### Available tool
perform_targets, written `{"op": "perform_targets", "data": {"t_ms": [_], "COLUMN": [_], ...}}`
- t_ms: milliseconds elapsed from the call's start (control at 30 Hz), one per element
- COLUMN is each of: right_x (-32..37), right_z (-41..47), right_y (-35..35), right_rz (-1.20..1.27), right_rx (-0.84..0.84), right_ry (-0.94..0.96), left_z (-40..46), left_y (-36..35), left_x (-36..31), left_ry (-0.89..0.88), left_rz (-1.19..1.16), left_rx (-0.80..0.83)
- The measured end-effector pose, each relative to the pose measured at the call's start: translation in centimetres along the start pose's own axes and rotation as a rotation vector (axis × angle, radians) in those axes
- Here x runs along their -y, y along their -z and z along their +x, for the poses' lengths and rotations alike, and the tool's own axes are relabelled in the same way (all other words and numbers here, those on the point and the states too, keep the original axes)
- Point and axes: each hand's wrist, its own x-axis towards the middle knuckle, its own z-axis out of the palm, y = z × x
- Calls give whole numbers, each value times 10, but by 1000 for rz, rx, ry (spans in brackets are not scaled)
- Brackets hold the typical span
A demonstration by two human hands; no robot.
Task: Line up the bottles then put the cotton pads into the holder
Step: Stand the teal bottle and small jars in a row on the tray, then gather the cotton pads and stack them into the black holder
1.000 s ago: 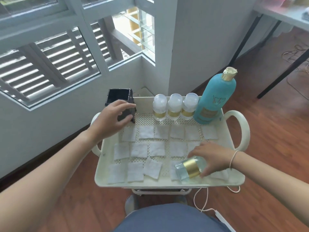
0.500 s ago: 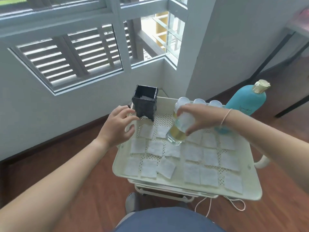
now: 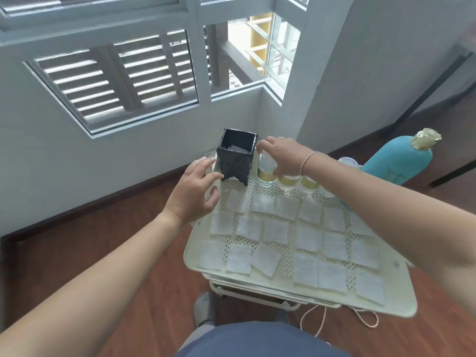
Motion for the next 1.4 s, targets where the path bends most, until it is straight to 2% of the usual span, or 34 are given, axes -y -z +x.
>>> {"op": "perform_targets", "data": {"t_ms": [200, 467, 667, 733, 800, 900, 967, 1100, 1167, 1267, 1400], "right_x": [-3, 2, 27, 37, 45, 52, 55, 64, 55, 61, 63], "right_z": [4, -6, -63, -86, -102, -112, -108, -104, -112, -115, -113], "right_y": [-19, -25, -44, -67, -92, -119, -124, -123, -135, -138, -136], "right_rz": [-69, -28, 291, 386, 443, 453, 421, 394, 420, 413, 416], "right_rx": [-28, -98, -521, -498, -398, -252, -223, -235, -252, -310, -317], "right_ry": [-3, -83, -111, -165, -260, -366, -401, -393, -463, -458, -444], "left_z": [0, 0, -6, -10, -15, -23, -23, -27, -21, -23, -22], "left_y": [-3, -5, -7, -16, -27, -46, -57, -65, -84, -81, -81], "left_x": [3, 4, -13, -26, -39, -47, -42, -38, -47, -47, -44], "left_ry": [-4, -44, -125, -192, -226, -133, -70, -55, -75, -2, 12], "left_rz": [9, 64, 161, 124, 77, 37, 53, 96, 73, 56, 41], "left_rx": [-12, -35, -89, -75, 20, 293, 370, 322, 372, 346, 357]}}
